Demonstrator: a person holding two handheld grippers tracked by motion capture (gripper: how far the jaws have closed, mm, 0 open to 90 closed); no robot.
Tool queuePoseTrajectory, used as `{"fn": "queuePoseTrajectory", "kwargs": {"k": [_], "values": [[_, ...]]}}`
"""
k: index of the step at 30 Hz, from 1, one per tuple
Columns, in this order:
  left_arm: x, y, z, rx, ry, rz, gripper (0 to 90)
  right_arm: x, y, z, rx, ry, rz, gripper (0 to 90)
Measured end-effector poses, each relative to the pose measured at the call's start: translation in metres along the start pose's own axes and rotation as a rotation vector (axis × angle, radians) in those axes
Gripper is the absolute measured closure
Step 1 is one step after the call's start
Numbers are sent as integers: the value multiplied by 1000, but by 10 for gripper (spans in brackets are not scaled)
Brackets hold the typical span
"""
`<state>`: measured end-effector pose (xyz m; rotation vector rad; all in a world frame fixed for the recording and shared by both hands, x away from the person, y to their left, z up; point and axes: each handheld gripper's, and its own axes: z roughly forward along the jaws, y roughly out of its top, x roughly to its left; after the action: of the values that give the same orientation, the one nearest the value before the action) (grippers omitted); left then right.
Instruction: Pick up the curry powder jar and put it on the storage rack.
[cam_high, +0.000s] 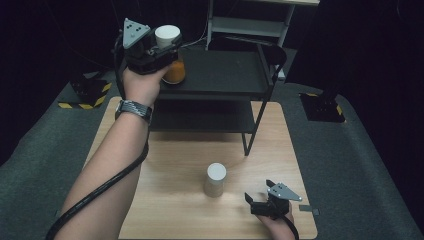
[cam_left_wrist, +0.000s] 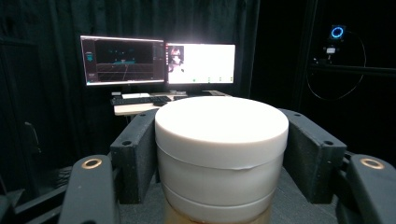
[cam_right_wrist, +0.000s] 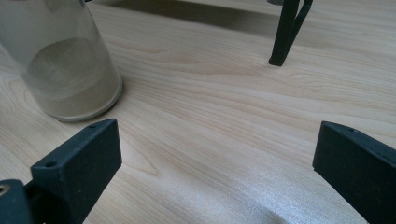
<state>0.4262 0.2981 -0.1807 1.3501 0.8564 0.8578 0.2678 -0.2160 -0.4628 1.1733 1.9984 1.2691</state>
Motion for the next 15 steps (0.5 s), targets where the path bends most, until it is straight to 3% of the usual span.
{"fn": "queuePoseTrajectory", "kwargs": {"k": [9, 15], "values": [[1, -4, 4, -14, -3, -2, 334, 1, 0, 0, 0, 0, -4, 7], [0, 0, 3, 3, -1, 0, 333, 0, 0, 0, 2, 2, -1, 7]]}}
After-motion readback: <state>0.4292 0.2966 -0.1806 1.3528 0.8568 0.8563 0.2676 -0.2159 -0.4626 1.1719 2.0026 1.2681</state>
